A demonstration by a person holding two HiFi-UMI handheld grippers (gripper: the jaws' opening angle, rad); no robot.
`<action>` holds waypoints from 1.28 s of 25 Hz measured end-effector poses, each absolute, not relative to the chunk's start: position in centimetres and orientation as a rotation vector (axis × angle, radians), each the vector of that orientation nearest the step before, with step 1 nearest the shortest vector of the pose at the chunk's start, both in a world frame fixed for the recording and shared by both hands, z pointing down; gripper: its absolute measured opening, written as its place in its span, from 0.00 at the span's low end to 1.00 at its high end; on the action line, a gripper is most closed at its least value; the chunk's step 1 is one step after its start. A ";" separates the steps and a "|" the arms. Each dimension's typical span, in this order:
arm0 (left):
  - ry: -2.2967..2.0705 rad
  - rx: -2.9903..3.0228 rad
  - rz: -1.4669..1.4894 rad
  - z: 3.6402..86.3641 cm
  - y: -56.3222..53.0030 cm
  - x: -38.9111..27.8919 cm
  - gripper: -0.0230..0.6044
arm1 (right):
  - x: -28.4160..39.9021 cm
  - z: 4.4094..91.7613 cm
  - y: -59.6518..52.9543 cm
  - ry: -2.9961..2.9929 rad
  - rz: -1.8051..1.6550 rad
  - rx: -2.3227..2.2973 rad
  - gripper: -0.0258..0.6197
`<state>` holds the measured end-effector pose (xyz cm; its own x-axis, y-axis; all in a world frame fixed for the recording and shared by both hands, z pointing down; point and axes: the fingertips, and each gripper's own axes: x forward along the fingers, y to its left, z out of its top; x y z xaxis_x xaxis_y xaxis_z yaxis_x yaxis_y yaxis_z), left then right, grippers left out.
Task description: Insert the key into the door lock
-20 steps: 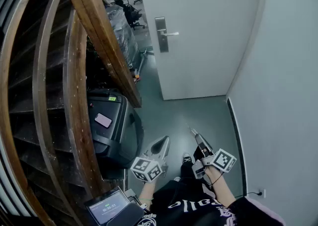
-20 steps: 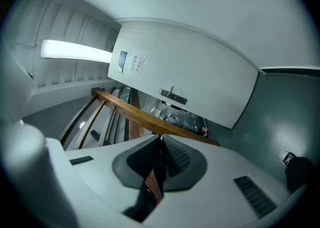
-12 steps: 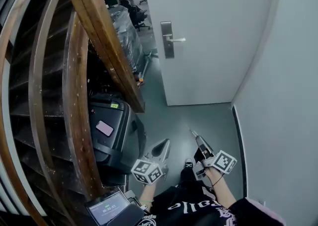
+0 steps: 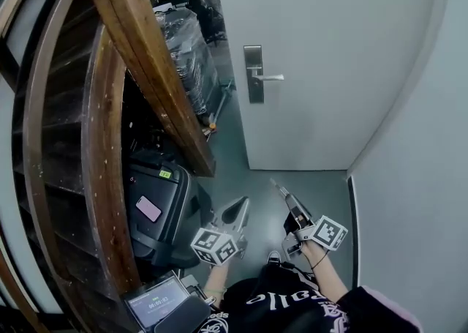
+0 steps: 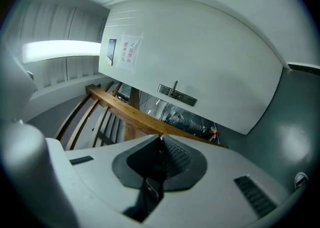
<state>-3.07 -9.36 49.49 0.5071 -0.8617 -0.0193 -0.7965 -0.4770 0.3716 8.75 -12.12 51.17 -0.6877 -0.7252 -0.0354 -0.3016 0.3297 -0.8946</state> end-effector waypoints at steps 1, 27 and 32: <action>-1.392 2.438 -0.293 49.5 -10.5 -2.9 0.04 | 8.9 51.3 -13.4 2.173 -1.322 -0.906 0.09; -1.257 2.536 -0.206 48.2 -32.8 -9.5 0.04 | 3.3 52.6 -43.3 1.846 -1.280 -1.091 0.09; -1.223 2.539 -0.179 49.0 -36.5 -12.0 0.04 | 0.9 53.6 -49.6 1.749 -1.251 -1.143 0.09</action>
<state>-12.00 -36.52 49.03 0.6267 -0.7789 0.0241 -0.7393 -0.5844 0.3346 0.86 -49.57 53.63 -0.3730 -0.9269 -0.0418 -0.2598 0.1477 -0.9543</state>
